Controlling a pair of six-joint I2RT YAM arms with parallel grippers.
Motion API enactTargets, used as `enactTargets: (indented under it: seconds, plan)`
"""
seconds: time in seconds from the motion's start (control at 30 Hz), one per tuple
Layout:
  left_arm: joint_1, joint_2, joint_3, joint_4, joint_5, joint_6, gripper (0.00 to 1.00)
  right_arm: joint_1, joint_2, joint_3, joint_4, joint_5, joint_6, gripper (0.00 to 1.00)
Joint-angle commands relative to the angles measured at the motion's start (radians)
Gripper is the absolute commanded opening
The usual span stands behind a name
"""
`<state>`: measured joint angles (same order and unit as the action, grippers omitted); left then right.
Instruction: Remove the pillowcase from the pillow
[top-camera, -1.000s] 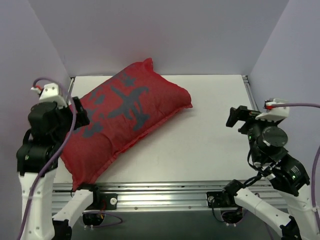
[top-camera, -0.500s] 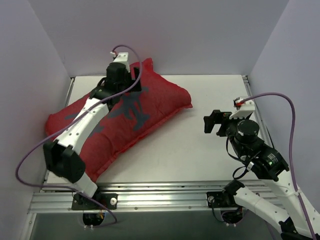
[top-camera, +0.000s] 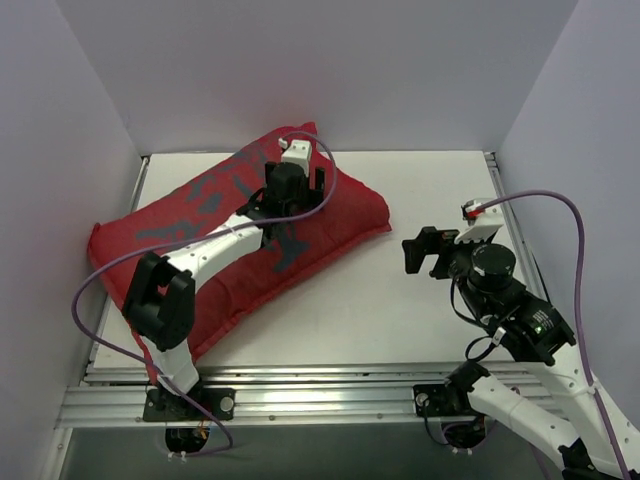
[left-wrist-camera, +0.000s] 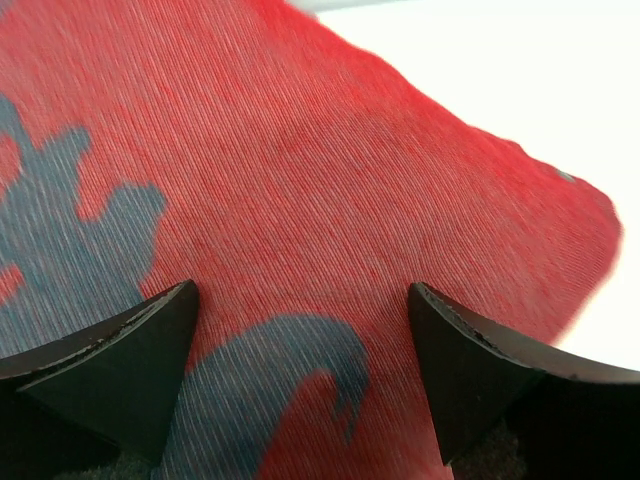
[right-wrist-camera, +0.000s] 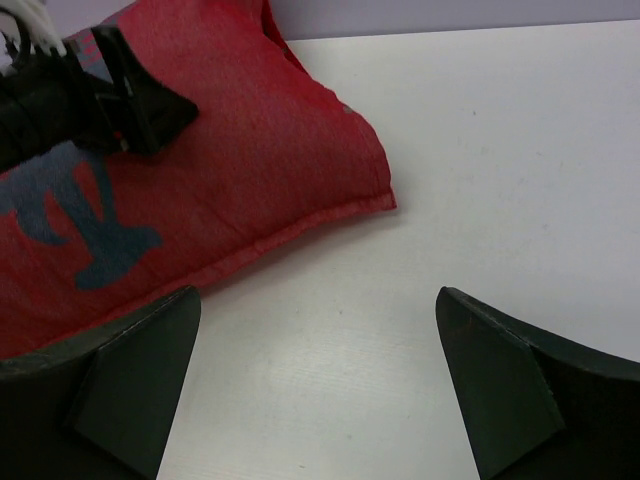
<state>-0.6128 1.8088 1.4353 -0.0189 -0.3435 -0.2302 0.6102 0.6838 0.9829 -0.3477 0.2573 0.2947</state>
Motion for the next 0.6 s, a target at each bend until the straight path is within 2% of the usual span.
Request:
enactTargets:
  seconds: [0.0,0.13,0.33,0.37,0.43,0.47,0.57]
  plan:
    - [-0.113,-0.113,-0.168,-0.079,0.089,-0.127,0.94,0.0,-0.036,0.014,0.052,0.037,-0.012,1.0]
    - [-0.205,-0.232,-0.305,-0.238,0.127,-0.196,0.94,0.002,-0.044,0.003,0.088,0.04,-0.025,1.0]
    - [-0.382,-0.618,-0.502,-0.475,0.09,-0.369,0.94,0.002,0.049,0.033,0.119,-0.029,-0.046,1.0]
    - [-0.387,-0.728,-0.515,-0.504,0.08,-0.433,0.94,0.002,0.065,0.042,0.127,-0.045,-0.046,1.0]
    - [-0.387,-0.827,-0.518,-0.607,0.057,-0.478,0.94,0.002,0.112,0.04,0.168,-0.11,-0.051,1.0]
    - [-0.387,-0.898,-0.504,-0.646,-0.001,-0.513,0.94,0.002,0.131,0.04,0.188,-0.127,-0.049,1.0]
    - [-0.38,-0.982,-0.415,-0.852,-0.136,-0.582,0.94,0.002,0.219,0.054,0.257,-0.177,-0.06,1.0]
